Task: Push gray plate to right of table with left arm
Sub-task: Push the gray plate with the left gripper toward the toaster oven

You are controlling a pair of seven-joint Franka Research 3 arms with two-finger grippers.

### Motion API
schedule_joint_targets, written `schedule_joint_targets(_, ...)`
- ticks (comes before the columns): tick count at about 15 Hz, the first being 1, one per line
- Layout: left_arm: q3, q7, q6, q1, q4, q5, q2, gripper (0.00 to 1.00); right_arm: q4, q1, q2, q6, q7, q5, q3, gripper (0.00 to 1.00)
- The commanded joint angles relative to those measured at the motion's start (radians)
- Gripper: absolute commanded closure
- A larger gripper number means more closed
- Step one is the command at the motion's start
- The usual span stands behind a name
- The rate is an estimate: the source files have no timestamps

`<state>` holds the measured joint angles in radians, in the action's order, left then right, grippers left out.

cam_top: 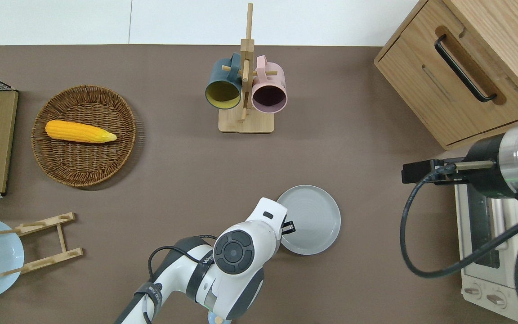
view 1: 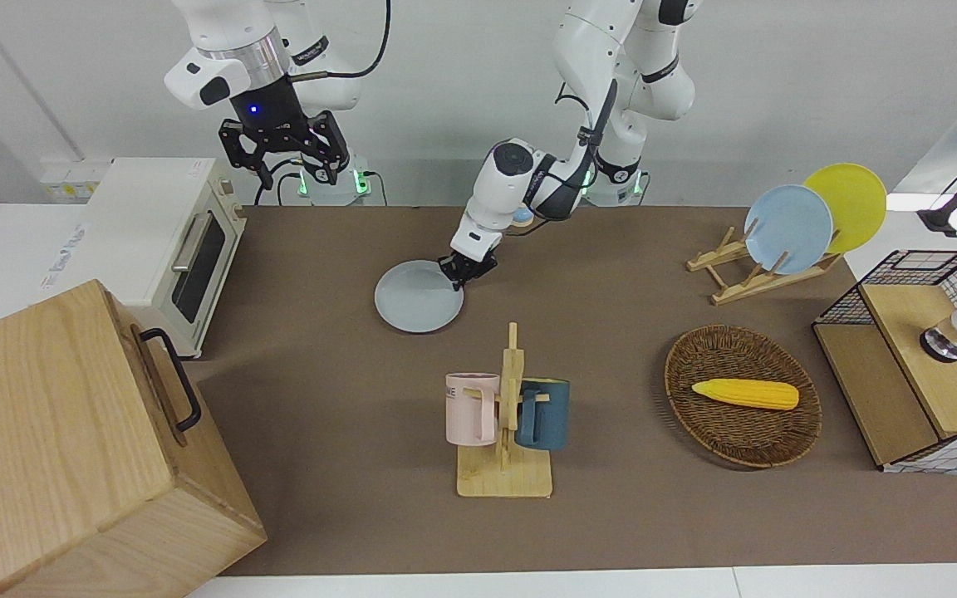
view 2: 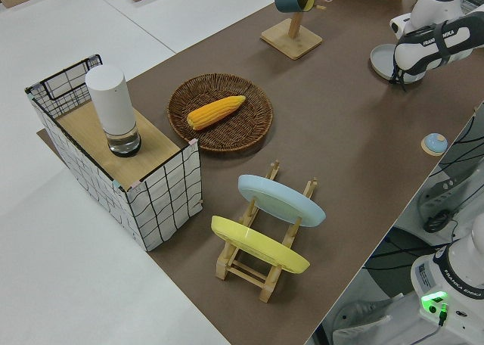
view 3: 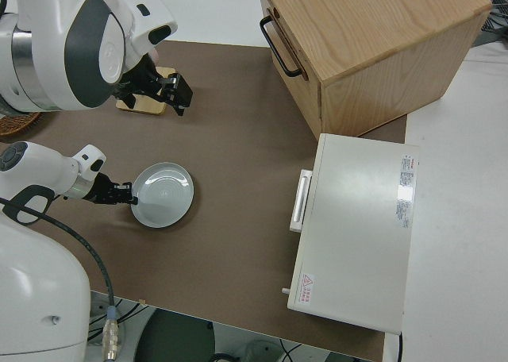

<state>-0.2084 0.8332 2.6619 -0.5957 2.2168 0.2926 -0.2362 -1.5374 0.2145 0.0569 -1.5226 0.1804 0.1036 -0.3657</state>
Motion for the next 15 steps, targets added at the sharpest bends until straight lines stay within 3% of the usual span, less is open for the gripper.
schedule_joint_targets(1,0.003,0.021,0.052,-0.041,-0.046,-0.004,-0.138,0.87,0.014,0.006,-0.006,0.005,0.002,0.016,-0.004,0.005)
schedule_joint_targets(3,0.006,0.018,0.041,-0.041,-0.049,-0.006,-0.137,0.63,0.014,0.006,-0.006,0.005,0.002,0.016,-0.004,0.005)
schedule_joint_targets(5,0.007,0.02,0.033,-0.041,-0.049,-0.013,-0.135,0.15,0.014,0.006,-0.006,0.005,0.002,0.016,-0.004,0.005)
schedule_joint_targets(7,0.009,0.02,0.013,-0.039,-0.049,-0.02,-0.127,0.02,0.014,0.006,-0.006,0.005,0.002,0.016,-0.004,0.005)
schedule_joint_targets(15,0.024,0.011,-0.117,-0.03,-0.049,-0.021,-0.032,0.01,0.014,0.006,-0.006,0.005,0.002,0.016,-0.004,0.005)
